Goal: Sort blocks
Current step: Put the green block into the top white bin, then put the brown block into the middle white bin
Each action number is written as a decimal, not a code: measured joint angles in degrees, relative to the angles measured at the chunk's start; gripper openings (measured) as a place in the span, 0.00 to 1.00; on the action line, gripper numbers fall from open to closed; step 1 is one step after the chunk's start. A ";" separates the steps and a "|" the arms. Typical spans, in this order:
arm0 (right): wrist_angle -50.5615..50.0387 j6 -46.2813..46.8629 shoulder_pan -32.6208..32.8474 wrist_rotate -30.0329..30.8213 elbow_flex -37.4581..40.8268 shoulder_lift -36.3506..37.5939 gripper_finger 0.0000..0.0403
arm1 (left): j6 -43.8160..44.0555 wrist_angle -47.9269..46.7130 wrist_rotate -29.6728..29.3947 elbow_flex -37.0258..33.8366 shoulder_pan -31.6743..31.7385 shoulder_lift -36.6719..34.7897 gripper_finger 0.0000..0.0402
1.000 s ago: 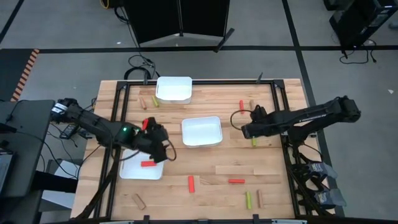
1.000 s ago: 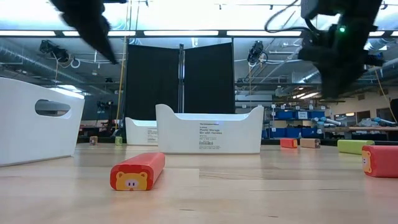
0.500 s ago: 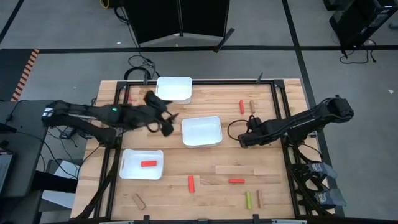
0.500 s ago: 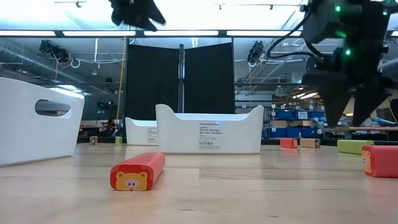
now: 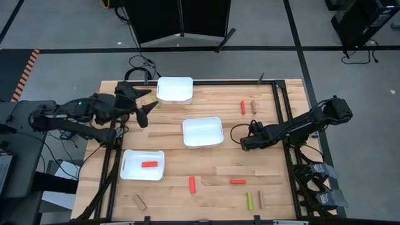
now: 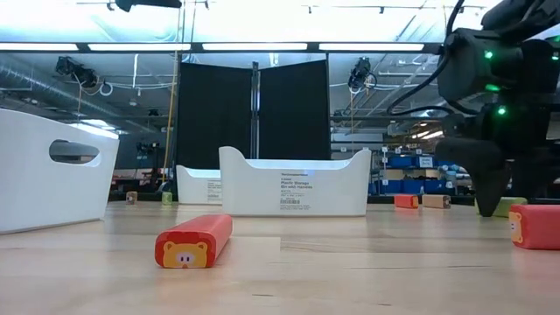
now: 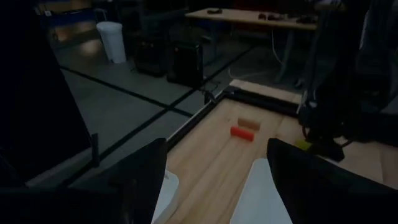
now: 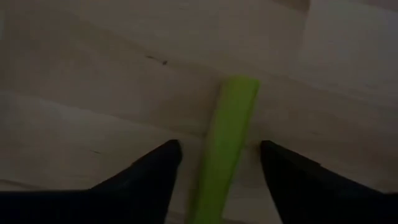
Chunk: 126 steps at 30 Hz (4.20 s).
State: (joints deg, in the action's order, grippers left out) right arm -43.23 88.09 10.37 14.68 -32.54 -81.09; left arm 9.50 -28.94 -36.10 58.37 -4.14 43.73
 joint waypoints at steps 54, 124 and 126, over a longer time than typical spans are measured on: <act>48.71 -67.93 -34.25 -6.78 -63.37 -44.86 0.34 | 10.51 7.23 -1.56 -2.60 -0.02 -4.72 0.71; 73.19 -78.22 -11.26 18.93 -0.87 14.77 0.64 | 26.75 -11.18 29.22 -11.89 60.34 41.00 0.74; 73.17 -78.22 -11.26 18.93 -0.87 14.75 0.64 | 26.94 -11.03 29.11 -11.89 60.37 41.00 0.74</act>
State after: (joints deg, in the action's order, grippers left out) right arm 29.94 9.87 -0.89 33.61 -33.41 -66.35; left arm 36.43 -39.97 -6.99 46.48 56.23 84.73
